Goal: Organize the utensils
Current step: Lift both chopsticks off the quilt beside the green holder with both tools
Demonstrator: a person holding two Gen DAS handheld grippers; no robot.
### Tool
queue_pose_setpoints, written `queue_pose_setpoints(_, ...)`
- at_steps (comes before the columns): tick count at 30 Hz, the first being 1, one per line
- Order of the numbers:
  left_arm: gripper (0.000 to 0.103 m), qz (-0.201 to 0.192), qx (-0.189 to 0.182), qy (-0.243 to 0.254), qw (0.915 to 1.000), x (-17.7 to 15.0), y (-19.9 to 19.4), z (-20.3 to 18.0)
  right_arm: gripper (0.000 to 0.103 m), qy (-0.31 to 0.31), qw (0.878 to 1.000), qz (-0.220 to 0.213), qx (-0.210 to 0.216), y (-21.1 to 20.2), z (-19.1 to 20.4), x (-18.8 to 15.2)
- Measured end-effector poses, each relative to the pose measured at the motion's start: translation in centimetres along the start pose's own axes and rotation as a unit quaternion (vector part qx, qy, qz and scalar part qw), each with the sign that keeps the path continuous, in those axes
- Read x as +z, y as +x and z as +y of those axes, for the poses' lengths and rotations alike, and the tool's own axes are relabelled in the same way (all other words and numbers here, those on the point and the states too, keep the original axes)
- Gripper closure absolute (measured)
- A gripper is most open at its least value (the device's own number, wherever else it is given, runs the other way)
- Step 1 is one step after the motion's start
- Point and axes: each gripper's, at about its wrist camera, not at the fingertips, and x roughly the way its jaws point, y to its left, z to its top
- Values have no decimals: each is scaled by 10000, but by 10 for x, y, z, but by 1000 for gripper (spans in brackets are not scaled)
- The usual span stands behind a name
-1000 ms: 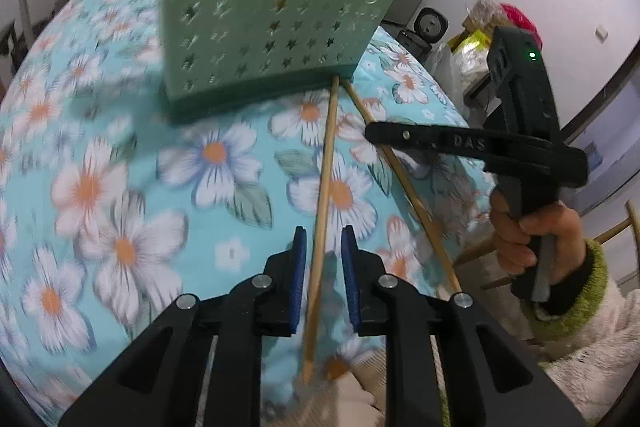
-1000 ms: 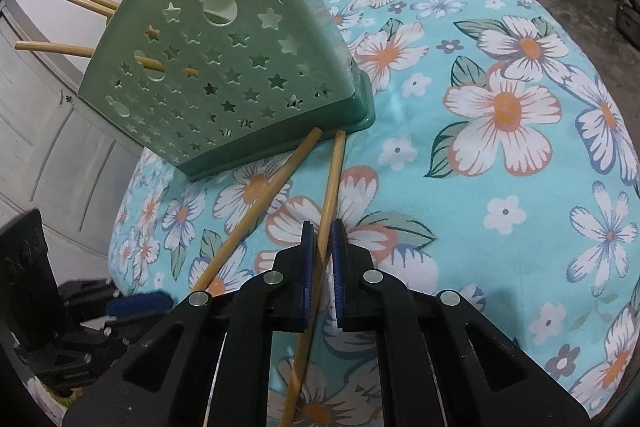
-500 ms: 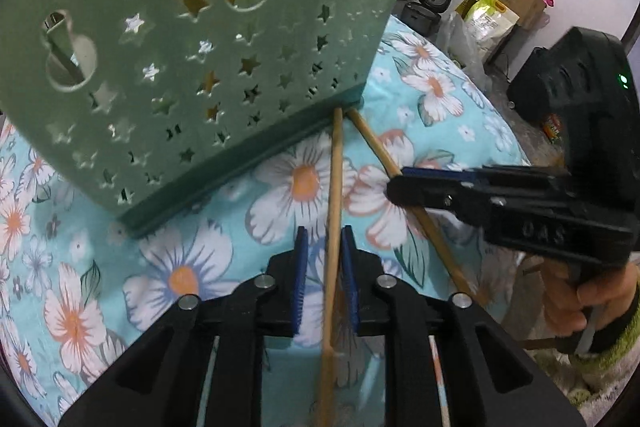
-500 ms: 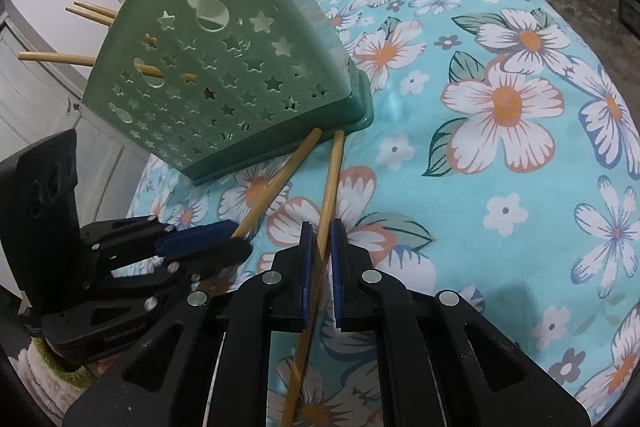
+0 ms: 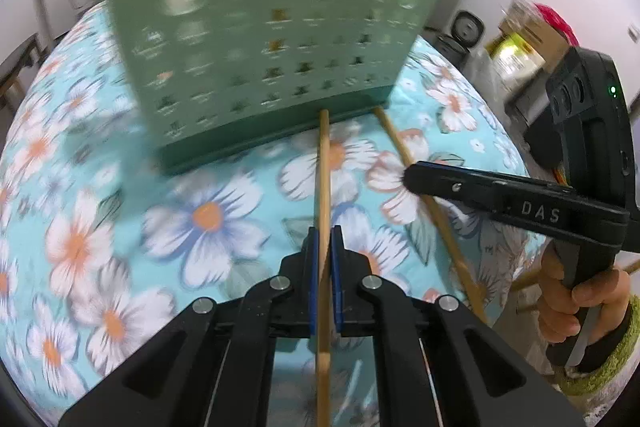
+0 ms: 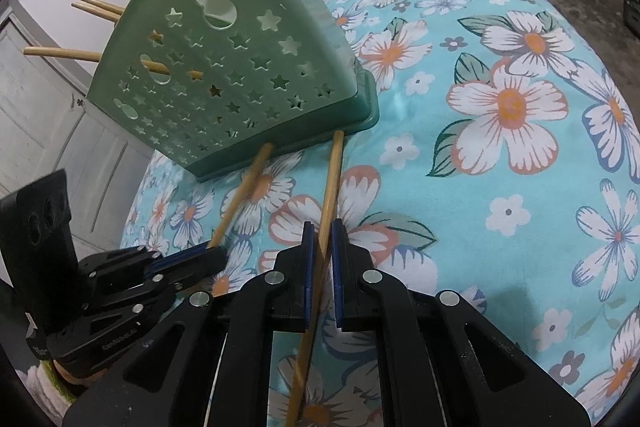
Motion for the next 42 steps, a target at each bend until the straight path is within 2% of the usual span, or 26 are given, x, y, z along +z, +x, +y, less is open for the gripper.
queue_pose_setpoints(9, 98, -318, 365, -738, 9961, -27, -24, 27, 98, -121, 9999, 55, 4, 6, 14, -2)
queue_pose_setpoints(13, 98, -353, 363, -949, 9942, -32, -27, 37, 99, -149, 9999, 67, -20, 11, 21, -2)
queue_pose_setpoints(42, 97, -146, 220, -843, 9961, -21, -18, 41, 99, -93, 9999, 75, 26, 15, 16, -2)
